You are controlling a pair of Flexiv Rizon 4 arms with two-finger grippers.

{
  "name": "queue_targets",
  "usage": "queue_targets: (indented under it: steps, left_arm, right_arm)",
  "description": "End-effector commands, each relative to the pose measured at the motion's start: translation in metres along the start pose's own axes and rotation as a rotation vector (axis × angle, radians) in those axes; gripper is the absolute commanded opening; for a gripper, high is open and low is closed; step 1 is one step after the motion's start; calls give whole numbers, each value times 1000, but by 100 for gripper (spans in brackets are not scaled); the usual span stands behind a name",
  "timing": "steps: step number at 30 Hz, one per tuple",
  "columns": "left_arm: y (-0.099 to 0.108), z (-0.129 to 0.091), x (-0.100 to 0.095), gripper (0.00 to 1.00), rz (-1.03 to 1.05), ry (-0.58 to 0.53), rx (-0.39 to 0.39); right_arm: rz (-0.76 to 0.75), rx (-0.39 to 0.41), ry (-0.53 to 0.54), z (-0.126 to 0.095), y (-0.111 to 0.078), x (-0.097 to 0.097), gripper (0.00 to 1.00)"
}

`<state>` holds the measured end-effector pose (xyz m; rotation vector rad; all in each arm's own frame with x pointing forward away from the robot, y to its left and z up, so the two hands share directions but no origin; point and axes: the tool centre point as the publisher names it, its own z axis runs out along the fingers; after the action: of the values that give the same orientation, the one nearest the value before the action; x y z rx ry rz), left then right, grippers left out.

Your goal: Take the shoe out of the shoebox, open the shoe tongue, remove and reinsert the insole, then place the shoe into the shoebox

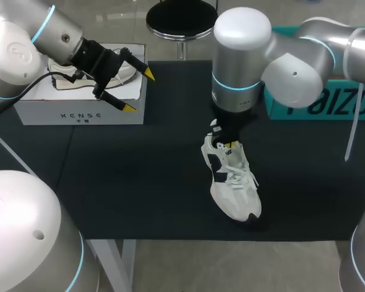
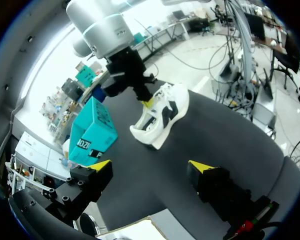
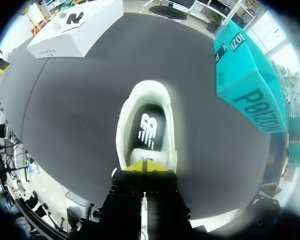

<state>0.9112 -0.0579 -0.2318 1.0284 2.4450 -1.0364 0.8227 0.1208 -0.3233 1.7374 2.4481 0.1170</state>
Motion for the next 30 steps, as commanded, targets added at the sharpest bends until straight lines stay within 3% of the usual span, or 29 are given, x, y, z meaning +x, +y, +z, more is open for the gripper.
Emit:
queue_targets:
  steps: [1,5,9,10,11,29,30]
  left_arm:
    - [0,0,-1,100,1,3,-3]
    - [0,0,-1,100,1,3,-3]
    - [0,0,-1,100,1,3,-3]
    - [0,0,-1,100,1,3,-3]
    - [0,0,-1,100,1,3,-3]
    - [0,0,-1,100,1,3,-3]
    - [0,0,-1,100,1,3,-3]
  right_arm:
    - [-174,-94,165,-23,1,-18,0]
    - [-547,-92,424,-34,18,-17,0]
    - [-847,91,578,-40,23,-13,0]
    - [-854,124,605,-41,23,-14,0]
    - [-827,176,565,-41,23,-19,0]
    - [-827,176,565,-41,23,-19,0]
    - [-897,219,516,-44,29,-17,0]
